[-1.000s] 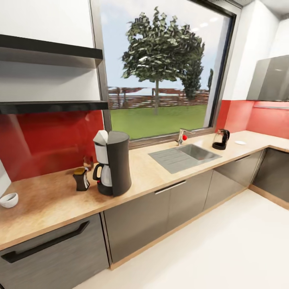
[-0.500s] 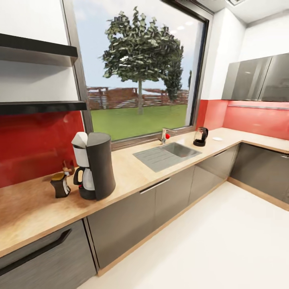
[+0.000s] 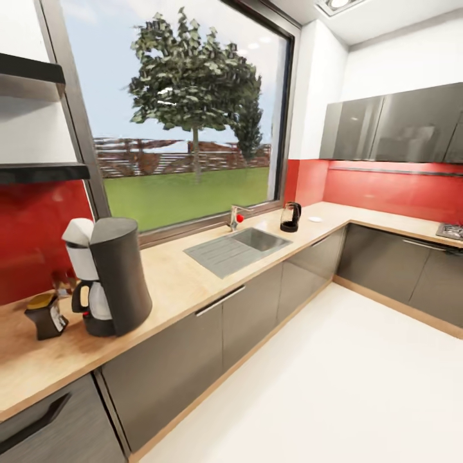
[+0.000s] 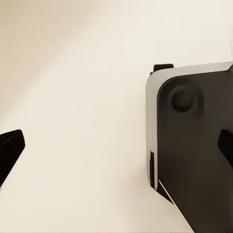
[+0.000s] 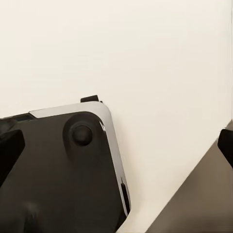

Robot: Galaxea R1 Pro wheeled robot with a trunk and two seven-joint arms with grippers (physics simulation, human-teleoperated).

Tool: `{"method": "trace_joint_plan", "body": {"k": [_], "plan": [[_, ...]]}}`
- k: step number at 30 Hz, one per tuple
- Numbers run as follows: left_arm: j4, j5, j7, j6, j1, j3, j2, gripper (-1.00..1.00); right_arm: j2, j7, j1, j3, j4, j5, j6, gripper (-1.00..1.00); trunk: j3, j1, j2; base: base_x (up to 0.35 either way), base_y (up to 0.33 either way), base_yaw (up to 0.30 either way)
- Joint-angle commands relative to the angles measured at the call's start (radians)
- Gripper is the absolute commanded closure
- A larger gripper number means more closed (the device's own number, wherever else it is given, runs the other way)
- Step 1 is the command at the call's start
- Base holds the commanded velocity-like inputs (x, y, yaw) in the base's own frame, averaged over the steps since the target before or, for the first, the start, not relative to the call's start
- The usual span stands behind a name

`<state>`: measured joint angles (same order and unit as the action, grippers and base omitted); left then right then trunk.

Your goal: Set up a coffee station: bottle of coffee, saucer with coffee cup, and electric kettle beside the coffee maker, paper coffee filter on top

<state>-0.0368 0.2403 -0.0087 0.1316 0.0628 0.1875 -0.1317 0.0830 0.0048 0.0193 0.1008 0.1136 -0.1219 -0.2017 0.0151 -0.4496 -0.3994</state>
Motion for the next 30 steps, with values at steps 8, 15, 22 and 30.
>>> {"method": "trace_joint_plan", "body": {"k": [8,15,22,30], "plan": [[0.002,0.01,-0.002,0.004,0.0,0.01,0.003,-1.0,-0.001,0.003,0.001,0.0,-0.001,-0.007,-0.004,-1.0,0.0,0.0,-0.001,0.055,-0.015,-0.277],[0.0,0.01,0.0,0.003,0.0,0.01,0.003,-1.0,-0.002,0.003,0.001,0.001,0.0,-0.008,-0.004,-1.0,0.0,0.0,-0.001,0.217,-0.133,-0.277],[0.0,0.009,0.001,0.003,0.0,0.012,0.003,-1.0,-0.002,0.002,0.001,0.002,-0.001,-0.009,-0.004,-1.0,0.0,0.0,-0.001,0.252,-0.161,-0.277],[0.0,0.01,0.001,0.003,0.0,0.012,0.003,-1.0,-0.001,0.003,0.001,0.002,-0.004,-0.008,-0.004,-1.0,0.0,0.0,-0.001,0.282,-0.141,-0.277]]}}
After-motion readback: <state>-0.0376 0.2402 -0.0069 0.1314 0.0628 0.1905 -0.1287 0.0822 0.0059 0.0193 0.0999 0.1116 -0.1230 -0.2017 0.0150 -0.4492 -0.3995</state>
